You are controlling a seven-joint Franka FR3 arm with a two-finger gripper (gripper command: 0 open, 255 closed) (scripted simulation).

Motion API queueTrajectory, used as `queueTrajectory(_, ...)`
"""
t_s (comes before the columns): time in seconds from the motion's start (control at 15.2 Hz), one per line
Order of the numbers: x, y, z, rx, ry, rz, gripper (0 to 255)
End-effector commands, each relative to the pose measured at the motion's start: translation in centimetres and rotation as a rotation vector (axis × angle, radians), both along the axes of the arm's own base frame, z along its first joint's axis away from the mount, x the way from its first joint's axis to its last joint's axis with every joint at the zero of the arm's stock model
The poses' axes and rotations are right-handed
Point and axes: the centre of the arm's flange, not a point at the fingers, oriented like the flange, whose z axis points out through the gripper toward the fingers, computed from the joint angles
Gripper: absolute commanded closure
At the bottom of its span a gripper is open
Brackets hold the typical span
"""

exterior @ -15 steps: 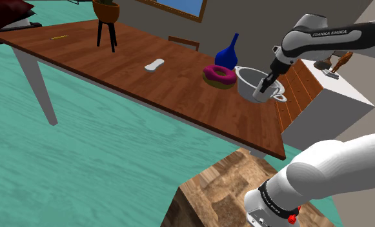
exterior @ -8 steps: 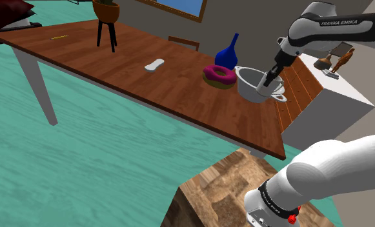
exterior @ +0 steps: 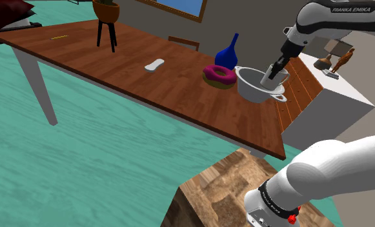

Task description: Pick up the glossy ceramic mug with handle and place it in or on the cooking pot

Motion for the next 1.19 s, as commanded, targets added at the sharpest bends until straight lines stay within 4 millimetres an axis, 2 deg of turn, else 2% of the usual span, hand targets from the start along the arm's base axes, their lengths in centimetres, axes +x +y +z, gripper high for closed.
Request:
queueTrajectory(0.0, 0.0, 0.0, 1.1, 0.000, 0.000, 0.000, 255)
queueTrajectory(1.12, 11.3, -19.2, 3.5, 0.000, 0.000, 0.000, 255)
